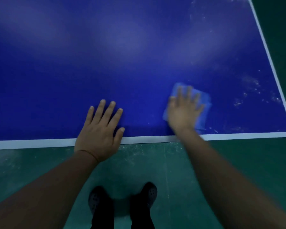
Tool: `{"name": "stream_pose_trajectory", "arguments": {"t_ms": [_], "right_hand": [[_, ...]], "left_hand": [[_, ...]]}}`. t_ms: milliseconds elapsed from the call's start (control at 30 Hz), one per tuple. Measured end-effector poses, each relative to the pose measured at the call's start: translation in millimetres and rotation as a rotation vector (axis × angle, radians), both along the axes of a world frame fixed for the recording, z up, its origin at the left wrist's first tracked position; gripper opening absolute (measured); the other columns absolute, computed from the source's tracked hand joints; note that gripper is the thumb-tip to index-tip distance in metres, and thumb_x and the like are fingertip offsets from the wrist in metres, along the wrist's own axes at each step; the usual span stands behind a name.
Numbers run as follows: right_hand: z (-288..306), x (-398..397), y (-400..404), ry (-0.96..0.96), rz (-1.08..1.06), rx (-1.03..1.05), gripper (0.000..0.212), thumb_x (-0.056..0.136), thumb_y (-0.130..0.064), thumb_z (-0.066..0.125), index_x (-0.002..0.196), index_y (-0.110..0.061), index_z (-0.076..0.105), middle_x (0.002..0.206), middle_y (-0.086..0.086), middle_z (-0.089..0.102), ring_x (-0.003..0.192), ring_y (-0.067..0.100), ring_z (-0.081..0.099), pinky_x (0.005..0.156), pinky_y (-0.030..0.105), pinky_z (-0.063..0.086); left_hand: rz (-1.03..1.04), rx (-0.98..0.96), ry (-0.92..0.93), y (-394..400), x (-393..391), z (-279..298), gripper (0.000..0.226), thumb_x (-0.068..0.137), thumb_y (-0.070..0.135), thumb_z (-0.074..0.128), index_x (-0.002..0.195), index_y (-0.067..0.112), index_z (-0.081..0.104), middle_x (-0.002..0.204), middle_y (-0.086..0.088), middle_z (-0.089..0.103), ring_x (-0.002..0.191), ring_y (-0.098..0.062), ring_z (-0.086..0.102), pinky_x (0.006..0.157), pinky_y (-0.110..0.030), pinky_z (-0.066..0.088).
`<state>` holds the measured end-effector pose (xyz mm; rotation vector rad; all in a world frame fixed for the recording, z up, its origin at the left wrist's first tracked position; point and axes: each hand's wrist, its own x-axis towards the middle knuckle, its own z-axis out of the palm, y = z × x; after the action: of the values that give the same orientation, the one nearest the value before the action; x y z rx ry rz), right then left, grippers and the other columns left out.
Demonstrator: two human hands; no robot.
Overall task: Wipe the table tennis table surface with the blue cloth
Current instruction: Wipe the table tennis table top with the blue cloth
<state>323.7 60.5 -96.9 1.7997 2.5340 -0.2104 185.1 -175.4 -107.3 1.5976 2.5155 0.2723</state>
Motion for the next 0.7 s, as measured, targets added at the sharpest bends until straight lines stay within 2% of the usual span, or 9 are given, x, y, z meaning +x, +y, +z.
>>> {"name": "stream_pose_trajectory", "arguments": {"t_ms": [67,133,267,367,433,500,600,633,700], "right_hand": [[-7.5,-14.0,-49.9,0.005,0.407,0.029,0.058,0.101,-0.051,0.019,0.156,-0.034,0.022,0.165,-0.002,0.014,0.153,0.031,0.006,0.119,0.059,0.001],[-6.7,3.4,-60.5,0.004,0.636,-0.019,0.057,0.100,-0.053,0.022,0.154,-0.035,0.030,0.164,-0.004,0.019,0.153,0.028,0.010,0.120,0.056,0.002],[-5.8,102.8,31.0,-0.158,0.236,0.027,0.066,0.095,-0.054,0.014,0.156,-0.031,0.026,0.165,0.000,0.017,0.151,0.034,0.014,0.118,0.060,0.013],[7.3,142.3,72.5,-0.058,-0.197,-0.065,0.059,0.103,-0.051,0.017,0.159,-0.033,0.013,0.167,-0.001,0.005,0.152,0.032,0.002,0.119,0.060,0.005],[7.5,118.5,60.9,-0.023,-0.231,-0.060,0.057,0.105,-0.047,0.024,0.159,-0.032,0.012,0.167,-0.001,0.004,0.152,0.031,0.000,0.120,0.060,0.002],[0.7,87.3,32.8,-0.018,0.102,-0.021,0.057,0.104,-0.049,0.025,0.157,-0.031,0.019,0.166,-0.001,0.009,0.153,0.031,0.004,0.120,0.057,0.000],[-2.8,72.3,5.6,-0.096,0.842,-0.041,0.059,0.101,-0.056,0.019,0.155,-0.033,0.024,0.165,-0.005,0.014,0.153,0.027,0.005,0.120,0.053,-0.001],[-0.9,72.2,17.3,-0.118,0.937,-0.056,0.059,0.101,-0.059,0.017,0.155,-0.034,0.021,0.164,-0.006,0.012,0.153,0.025,0.004,0.121,0.054,-0.001],[1.6,71.1,51.0,-0.112,0.798,-0.027,0.061,0.100,-0.062,0.012,0.154,-0.035,0.017,0.165,-0.005,0.012,0.153,0.028,0.005,0.120,0.058,0.004]], "left_hand": [[0.018,-0.007,0.012,0.8,-0.2,-0.8,0.064,0.100,0.048,0.026,0.152,0.012,0.039,0.161,-0.013,0.030,0.151,-0.035,0.017,0.122,-0.055,0.011],[0.026,-0.020,0.021,1.4,-0.1,-0.3,0.064,0.100,0.047,0.026,0.152,0.012,0.039,0.161,-0.013,0.030,0.151,-0.036,0.018,0.121,-0.056,0.013],[0.035,-0.024,0.011,4.2,2.4,1.2,0.063,0.099,0.045,0.028,0.151,0.012,0.039,0.160,-0.013,0.031,0.151,-0.036,0.019,0.121,-0.056,0.013],[0.034,-0.029,0.020,3.9,2.0,0.6,0.062,0.100,0.045,0.028,0.152,0.013,0.037,0.160,-0.013,0.030,0.151,-0.036,0.018,0.122,-0.055,0.011],[0.034,-0.030,0.023,3.5,1.8,0.6,0.062,0.100,0.045,0.027,0.152,0.013,0.037,0.161,-0.013,0.030,0.151,-0.035,0.018,0.122,-0.056,0.012],[0.035,-0.033,0.023,2.4,2.3,0.8,0.062,0.100,0.046,0.026,0.153,0.013,0.036,0.161,-0.012,0.029,0.152,-0.035,0.017,0.122,-0.056,0.012],[0.042,-0.035,0.006,1.5,1.9,-0.1,0.062,0.101,0.046,0.024,0.154,0.014,0.033,0.162,-0.010,0.026,0.153,-0.032,0.014,0.123,-0.054,0.009],[0.042,-0.038,0.004,1.8,1.4,-0.3,0.062,0.101,0.046,0.023,0.154,0.014,0.033,0.163,-0.010,0.025,0.153,-0.032,0.013,0.123,-0.053,0.008],[0.046,-0.039,0.014,2.1,1.1,0.2,0.063,0.100,0.046,0.023,0.153,0.014,0.034,0.162,-0.011,0.026,0.152,-0.032,0.014,0.123,-0.053,0.009]]}}
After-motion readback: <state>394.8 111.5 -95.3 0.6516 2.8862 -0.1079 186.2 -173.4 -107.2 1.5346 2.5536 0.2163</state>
